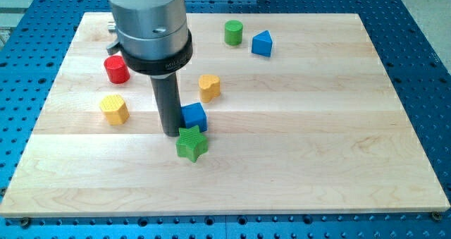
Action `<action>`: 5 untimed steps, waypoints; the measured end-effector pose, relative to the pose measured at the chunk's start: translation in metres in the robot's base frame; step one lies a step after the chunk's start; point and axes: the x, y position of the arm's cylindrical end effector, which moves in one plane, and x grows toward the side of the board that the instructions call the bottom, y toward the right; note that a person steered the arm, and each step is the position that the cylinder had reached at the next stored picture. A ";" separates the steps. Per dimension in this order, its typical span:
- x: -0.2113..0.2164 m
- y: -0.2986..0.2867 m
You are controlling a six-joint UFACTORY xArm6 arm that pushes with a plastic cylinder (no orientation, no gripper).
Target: Adjust the green star blue cube yellow heart in a line
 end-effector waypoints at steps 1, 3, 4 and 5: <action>-0.019 0.004; -0.083 0.014; -0.090 0.034; -0.090 0.055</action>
